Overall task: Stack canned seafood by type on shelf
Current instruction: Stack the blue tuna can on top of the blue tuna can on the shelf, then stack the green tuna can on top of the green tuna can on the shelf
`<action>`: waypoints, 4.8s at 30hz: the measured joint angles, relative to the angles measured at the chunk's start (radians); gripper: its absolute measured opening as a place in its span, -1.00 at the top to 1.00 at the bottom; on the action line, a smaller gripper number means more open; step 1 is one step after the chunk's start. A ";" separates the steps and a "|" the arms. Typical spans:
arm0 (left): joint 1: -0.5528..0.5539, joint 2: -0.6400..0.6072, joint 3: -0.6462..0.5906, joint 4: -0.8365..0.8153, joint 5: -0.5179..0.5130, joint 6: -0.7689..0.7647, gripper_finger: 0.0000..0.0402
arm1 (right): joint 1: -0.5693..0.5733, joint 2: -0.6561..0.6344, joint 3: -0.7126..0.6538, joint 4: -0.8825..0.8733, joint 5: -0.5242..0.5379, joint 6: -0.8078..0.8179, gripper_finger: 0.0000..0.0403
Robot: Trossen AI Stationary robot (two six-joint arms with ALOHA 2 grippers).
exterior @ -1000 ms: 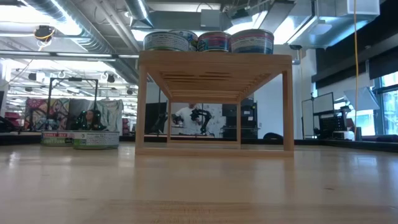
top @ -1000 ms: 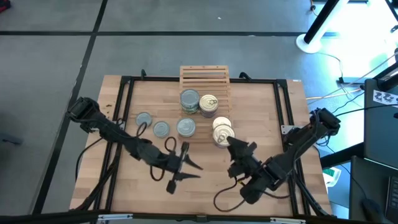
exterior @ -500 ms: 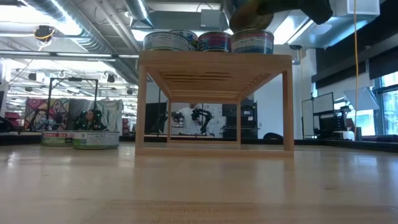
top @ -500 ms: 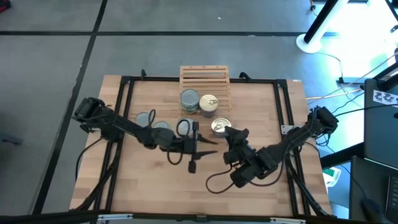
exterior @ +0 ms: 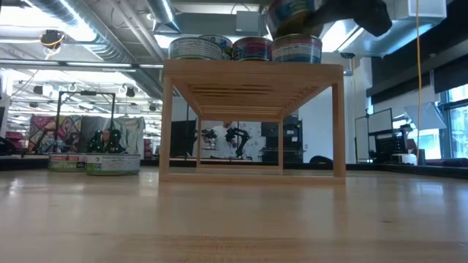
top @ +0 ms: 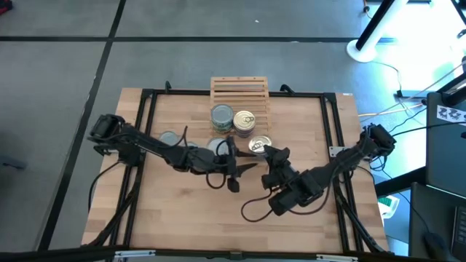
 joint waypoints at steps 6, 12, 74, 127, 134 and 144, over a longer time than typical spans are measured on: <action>0.024 0.044 0.000 0.000 -0.002 0.000 0.40 | -0.012 0.000 0.000 -0.001 -0.020 -0.004 -0.05; 0.030 0.047 0.000 0.002 -0.002 -0.002 0.40 | -0.011 0.000 0.000 0.000 -0.050 -0.007 -0.18; -0.014 0.007 -0.001 -0.007 -0.081 -0.002 0.40 | 0.136 -0.122 0.087 -0.012 -0.218 0.189 -0.30; -0.168 -0.536 -0.438 -1.164 -0.016 -0.793 0.40 | 0.238 -0.082 0.083 0.044 -0.630 0.735 -0.30; -0.166 -0.536 -0.538 -1.095 -0.018 -0.770 0.40 | 0.230 0.021 0.083 0.134 -0.507 0.633 -0.30; -0.165 -0.536 -0.616 -1.061 -0.065 -0.774 0.40 | 0.165 0.094 0.083 0.184 -0.496 0.594 -0.30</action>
